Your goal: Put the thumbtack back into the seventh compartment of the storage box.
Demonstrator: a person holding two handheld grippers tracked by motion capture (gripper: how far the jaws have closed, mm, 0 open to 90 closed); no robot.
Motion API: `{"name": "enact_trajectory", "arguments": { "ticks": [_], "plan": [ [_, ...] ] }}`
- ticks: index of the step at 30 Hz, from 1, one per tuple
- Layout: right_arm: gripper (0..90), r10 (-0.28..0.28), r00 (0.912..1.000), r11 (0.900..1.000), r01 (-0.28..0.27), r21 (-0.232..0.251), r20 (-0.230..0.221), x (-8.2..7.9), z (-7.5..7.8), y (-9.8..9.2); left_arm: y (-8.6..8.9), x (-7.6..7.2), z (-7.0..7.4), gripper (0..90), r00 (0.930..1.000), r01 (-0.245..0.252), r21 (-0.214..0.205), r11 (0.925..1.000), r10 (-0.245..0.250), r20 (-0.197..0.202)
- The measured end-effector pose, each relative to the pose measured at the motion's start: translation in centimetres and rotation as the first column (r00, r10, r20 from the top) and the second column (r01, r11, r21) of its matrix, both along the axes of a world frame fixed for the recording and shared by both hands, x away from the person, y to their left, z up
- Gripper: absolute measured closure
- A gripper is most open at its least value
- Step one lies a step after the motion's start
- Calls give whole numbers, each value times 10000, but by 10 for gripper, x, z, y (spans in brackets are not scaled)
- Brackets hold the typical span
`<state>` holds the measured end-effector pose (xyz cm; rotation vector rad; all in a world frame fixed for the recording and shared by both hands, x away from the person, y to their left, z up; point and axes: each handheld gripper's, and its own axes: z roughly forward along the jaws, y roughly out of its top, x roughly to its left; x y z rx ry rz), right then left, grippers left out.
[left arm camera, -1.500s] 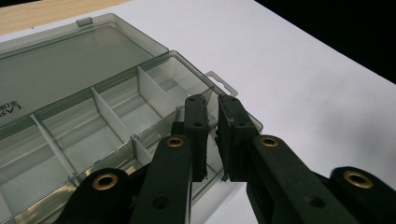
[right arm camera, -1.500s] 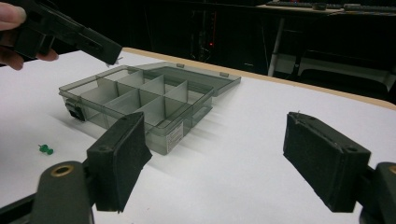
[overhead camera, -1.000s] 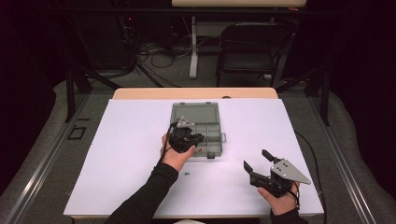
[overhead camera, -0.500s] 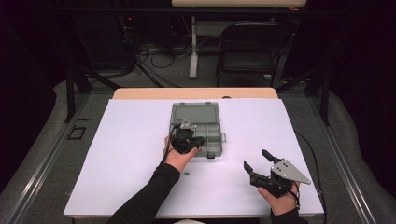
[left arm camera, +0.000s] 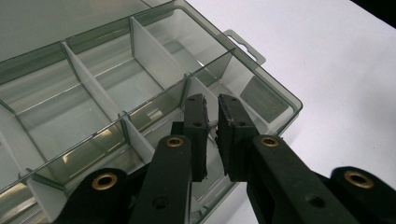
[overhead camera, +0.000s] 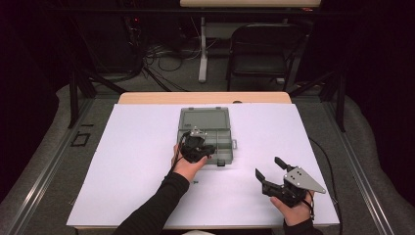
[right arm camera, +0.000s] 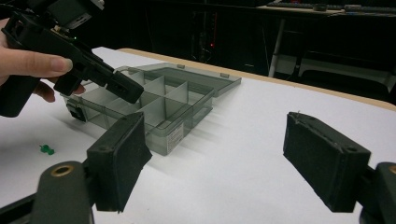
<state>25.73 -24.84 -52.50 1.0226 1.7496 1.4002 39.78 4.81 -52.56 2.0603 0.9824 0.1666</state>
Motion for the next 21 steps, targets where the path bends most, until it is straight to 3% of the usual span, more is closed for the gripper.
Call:
{"name": "enact_trajectory", "arguments": {
  "ticks": [7,11,15,21],
  "plan": [
    [208,0,10000,10000,0,28,-14,0,0,0,-1,0,-2,821,10000,10,17,10000,-10,-7],
    [209,9,10000,10000,-9,14,-11,0,0,0,0,-1,-2,768,10000,-13,2,10000,13,59],
    [209,1,10000,10000,-1,35,-11,0,0,0,3,-1,-1,678,9998,-125,-15,9999,125,181],
    [208,0,10000,10000,0,25,-12,0,0,0,10,-5,7,529,9990,-100,-397,9992,117,432]
  ]
}}
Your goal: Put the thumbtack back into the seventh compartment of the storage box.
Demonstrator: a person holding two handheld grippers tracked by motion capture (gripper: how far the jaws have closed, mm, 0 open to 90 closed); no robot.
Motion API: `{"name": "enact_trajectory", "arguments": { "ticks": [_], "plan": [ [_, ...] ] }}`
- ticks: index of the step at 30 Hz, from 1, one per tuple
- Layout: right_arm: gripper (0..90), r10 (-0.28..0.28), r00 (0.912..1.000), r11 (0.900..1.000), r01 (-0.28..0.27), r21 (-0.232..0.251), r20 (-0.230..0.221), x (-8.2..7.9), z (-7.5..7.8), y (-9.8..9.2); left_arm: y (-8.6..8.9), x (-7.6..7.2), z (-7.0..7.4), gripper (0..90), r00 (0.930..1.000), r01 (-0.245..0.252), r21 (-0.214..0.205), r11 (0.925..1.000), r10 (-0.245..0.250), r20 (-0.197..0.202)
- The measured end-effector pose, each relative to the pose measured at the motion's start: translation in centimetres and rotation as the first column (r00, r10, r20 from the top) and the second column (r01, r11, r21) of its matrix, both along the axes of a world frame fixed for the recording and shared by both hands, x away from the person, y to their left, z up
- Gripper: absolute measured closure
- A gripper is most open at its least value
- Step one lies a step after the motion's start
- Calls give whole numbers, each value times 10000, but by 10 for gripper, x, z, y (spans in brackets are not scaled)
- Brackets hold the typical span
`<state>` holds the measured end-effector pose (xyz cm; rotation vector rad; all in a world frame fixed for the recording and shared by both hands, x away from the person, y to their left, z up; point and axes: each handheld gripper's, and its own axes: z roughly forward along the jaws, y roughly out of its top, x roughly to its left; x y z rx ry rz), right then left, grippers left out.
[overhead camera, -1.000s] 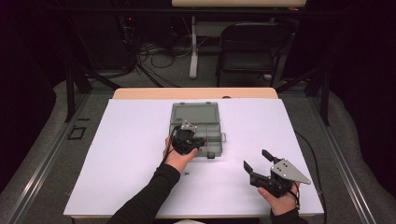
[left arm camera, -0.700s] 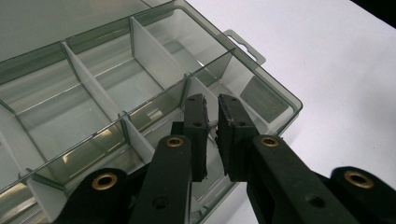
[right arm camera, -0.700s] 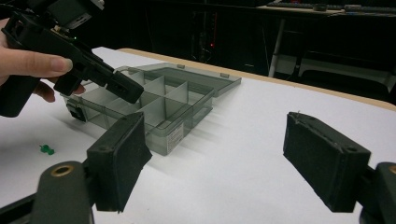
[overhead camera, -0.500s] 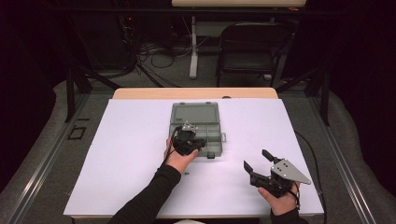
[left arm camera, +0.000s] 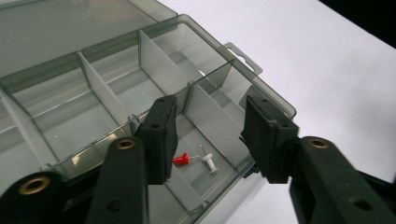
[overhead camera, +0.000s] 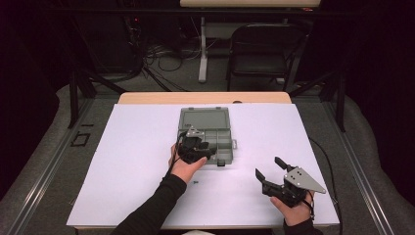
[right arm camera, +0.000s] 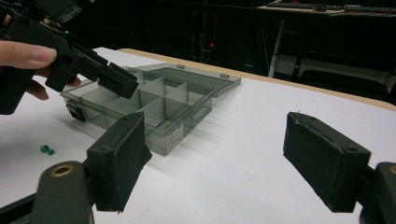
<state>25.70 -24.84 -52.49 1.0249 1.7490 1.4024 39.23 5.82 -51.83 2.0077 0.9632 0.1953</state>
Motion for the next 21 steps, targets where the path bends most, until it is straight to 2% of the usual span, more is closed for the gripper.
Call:
{"name": "enact_trajectory", "arguments": {
  "ticks": [6,12,21],
  "plan": [
    [208,-7,10000,10000,7,4,2,0,0,0,7,-8,7,432,9984,-49,75,10000,45,570],
    [208,-12,10000,10000,12,7,22,0,0,0,16,-17,13,405,9962,120,96,9999,-128,858],
    [208,2,10000,10000,-2,-56,7,0,0,1,36,-34,17,396,9950,144,-86,9999,-134,988]
  ]
}}
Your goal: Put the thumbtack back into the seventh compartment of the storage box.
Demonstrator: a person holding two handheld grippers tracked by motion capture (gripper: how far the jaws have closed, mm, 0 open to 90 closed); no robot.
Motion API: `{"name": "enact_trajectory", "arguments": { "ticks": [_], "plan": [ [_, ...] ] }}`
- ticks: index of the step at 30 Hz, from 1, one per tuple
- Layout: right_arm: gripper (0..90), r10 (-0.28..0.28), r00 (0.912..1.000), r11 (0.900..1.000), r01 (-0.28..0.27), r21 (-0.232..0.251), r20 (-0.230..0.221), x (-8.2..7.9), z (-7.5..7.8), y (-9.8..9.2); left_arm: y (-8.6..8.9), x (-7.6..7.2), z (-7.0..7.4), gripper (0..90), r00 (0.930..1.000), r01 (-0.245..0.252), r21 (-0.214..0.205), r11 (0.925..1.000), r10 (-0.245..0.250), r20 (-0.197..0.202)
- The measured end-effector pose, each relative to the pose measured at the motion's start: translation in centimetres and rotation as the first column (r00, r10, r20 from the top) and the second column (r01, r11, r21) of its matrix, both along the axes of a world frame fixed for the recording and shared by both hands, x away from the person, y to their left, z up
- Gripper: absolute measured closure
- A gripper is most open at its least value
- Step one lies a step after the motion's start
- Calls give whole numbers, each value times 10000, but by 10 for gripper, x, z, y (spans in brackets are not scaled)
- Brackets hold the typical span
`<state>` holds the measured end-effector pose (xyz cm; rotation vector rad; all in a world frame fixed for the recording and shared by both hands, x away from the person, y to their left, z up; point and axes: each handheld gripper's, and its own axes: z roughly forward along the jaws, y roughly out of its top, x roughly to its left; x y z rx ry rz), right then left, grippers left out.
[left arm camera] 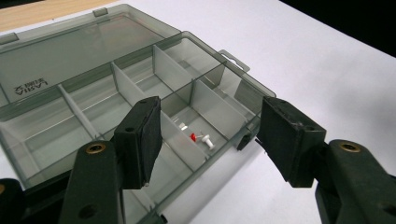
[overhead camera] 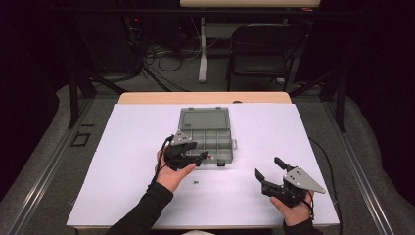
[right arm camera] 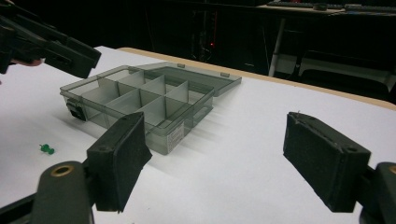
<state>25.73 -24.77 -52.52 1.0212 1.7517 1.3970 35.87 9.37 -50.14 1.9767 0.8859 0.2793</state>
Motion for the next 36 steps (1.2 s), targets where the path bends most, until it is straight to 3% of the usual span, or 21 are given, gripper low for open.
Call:
{"name": "enact_trajectory", "arguments": {
  "ticks": [15,26,36],
  "plan": [
    [209,-6,10000,10000,6,4,20,0,0,0,26,-30,-8,431,9996,270,-226,9994,-270,32],
    [208,-29,10000,10000,29,2,-10,0,0,0,35,-39,-23,496,9993,234,-225,9995,-240,-278],
    [209,-22,10000,10000,22,9,17,0,0,0,36,-44,-27,529,9991,338,-169,9993,-342,-253]
  ]
}}
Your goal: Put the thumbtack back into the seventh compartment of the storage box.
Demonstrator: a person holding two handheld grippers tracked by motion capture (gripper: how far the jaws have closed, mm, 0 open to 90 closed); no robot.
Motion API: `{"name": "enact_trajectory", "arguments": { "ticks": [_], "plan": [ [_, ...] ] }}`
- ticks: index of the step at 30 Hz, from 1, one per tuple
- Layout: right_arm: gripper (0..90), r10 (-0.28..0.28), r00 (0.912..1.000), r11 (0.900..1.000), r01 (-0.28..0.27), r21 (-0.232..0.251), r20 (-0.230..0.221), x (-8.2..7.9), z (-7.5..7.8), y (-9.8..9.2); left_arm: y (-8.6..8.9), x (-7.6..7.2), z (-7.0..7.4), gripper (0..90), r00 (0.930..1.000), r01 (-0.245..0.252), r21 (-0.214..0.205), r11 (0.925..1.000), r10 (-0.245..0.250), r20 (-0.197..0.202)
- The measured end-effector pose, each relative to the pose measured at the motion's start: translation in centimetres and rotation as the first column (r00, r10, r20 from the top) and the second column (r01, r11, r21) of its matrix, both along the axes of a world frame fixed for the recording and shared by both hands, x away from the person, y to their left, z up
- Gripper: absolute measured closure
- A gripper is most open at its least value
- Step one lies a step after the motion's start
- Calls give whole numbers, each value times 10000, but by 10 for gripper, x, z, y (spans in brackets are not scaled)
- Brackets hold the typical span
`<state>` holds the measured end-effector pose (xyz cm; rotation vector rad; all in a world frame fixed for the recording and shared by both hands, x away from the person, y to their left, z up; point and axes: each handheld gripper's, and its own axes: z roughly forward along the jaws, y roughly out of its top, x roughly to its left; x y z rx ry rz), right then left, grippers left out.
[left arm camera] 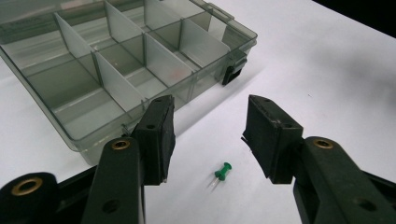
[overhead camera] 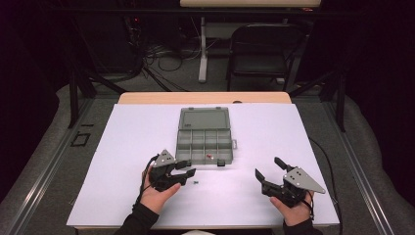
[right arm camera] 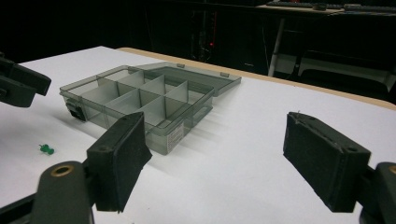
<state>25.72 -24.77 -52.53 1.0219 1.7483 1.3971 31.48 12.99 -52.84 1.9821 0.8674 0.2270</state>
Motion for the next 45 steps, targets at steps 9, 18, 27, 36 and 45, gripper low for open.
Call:
{"name": "enact_trajectory", "arguments": {
  "ticks": [9,18,27,36,45],
  "plan": [
    [208,13,10000,10000,-13,-14,13,0,0,0,-3,-2,-14,620,9990,176,417,9990,-159,-411],
    [209,29,10000,10000,-29,14,24,0,0,0,-11,-3,-25,679,9967,476,657,9967,-431,-681],
    [209,27,10000,10000,-27,-16,2,0,0,0,-14,-2,-28,720,9953,646,790,9948,-585,-773],
    [209,30,10000,10000,-30,-18,0,0,0,0,-16,-1,-31,768,9941,678,845,9941,-600,-907],
    [209,34,10000,10000,-34,-9,-21,0,0,0,-17,0,-34,774,9938,602,833,9947,-519,-985]
  ]
}}
